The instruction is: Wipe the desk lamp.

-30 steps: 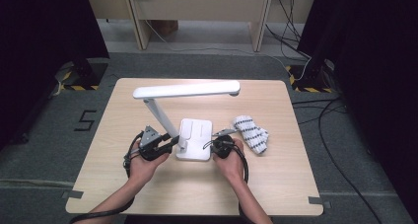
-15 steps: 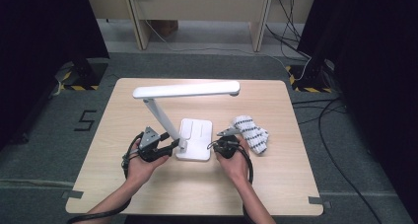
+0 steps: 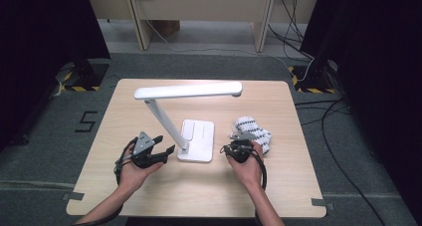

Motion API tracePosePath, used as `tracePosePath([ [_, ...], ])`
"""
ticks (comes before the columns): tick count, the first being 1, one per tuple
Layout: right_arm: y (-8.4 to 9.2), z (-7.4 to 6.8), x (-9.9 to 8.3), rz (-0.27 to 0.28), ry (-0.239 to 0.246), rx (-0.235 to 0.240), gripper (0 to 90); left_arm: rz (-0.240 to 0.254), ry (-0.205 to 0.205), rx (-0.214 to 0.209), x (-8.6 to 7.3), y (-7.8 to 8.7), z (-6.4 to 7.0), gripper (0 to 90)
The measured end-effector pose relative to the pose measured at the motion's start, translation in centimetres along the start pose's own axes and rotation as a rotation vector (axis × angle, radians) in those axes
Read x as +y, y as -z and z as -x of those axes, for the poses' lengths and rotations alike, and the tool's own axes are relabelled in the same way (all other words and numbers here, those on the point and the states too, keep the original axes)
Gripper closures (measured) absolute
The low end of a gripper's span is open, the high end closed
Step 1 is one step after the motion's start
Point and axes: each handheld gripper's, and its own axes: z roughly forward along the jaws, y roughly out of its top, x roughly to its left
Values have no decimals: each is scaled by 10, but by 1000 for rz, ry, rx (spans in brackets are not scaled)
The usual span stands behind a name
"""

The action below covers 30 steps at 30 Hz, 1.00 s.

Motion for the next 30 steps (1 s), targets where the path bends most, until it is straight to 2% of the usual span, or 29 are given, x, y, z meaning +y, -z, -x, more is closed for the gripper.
tracePosePath([
  [16,27,19,-12,51,-26,-39,638,-2,27,35,-15,16,-12,363],
  [24,39,25,-22,60,-38,-57,633,8,39,47,-19,23,-15,360],
  [30,46,29,-31,66,-53,-67,632,5,56,67,-28,31,-23,356],
])
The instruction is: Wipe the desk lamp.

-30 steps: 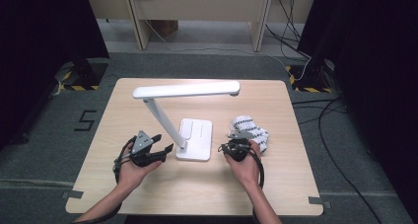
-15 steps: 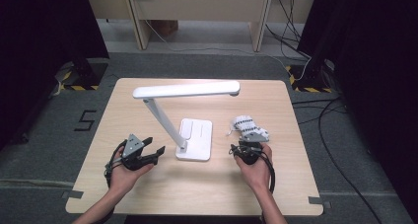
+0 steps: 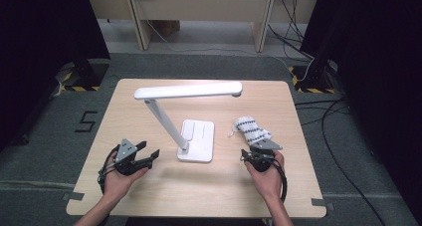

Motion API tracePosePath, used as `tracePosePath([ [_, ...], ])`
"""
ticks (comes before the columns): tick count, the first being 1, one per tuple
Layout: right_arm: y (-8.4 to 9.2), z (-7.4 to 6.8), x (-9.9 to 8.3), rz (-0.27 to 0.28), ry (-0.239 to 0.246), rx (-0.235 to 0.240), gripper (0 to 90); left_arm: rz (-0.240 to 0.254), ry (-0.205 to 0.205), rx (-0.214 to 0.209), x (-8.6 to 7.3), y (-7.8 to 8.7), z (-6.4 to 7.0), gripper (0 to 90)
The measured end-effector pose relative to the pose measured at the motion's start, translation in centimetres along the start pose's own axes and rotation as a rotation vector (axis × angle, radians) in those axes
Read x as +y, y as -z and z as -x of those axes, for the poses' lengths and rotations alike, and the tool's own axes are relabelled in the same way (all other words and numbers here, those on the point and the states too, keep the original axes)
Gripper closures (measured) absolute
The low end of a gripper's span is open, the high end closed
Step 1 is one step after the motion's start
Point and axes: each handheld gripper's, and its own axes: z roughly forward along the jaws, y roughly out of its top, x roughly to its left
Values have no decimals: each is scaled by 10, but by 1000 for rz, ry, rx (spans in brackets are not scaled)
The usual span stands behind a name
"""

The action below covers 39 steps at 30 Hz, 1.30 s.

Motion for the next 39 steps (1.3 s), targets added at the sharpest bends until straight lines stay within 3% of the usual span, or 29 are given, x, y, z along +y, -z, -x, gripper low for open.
tracePosePath([
  [8,11,11,-13,10,-11,-21,625,-3,32,24,-14,10,-8,352],
  [16,20,21,-29,12,-39,-47,616,-31,17,27,-27,11,-8,350],
  [24,25,28,-44,23,-70,-66,607,-22,8,33,-29,11,-9,348],
  [32,27,29,-51,57,-100,-75,590,-23,12,25,-34,9,-6,348],
  [39,27,22,-53,100,-67,-63,515,-1,5,13,-35,9,-5,348],
])
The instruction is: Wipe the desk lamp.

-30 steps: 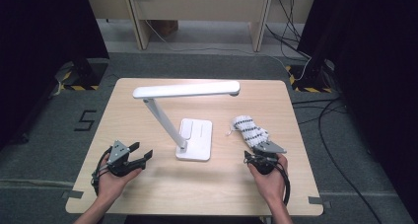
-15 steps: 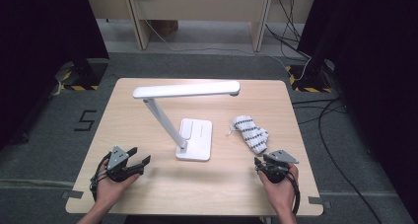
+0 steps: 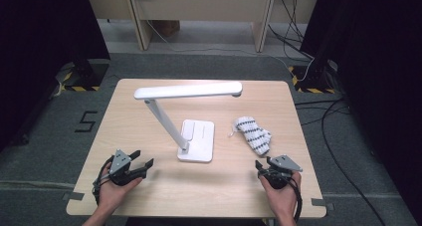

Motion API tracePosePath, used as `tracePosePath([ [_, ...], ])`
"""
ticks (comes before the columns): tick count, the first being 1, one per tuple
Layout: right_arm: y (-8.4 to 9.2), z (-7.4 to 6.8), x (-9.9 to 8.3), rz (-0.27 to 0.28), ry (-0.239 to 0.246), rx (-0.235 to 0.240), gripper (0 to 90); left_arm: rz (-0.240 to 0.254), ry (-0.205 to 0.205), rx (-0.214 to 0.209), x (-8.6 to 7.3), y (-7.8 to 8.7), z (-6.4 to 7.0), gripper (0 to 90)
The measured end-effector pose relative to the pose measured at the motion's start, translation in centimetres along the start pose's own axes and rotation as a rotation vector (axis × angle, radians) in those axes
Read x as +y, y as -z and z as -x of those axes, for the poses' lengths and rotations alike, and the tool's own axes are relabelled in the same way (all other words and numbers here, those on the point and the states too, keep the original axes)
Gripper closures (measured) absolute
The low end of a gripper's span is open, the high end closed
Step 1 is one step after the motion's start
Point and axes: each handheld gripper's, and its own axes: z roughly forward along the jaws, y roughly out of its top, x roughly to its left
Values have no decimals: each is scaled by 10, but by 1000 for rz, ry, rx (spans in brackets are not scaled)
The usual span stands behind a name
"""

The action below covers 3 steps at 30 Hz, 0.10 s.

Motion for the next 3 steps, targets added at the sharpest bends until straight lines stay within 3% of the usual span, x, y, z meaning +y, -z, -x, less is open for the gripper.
tracePosePath([
  [3,1,-1,-1,12,2,-2,507,2,0,-3,0,0,-1,348],
])
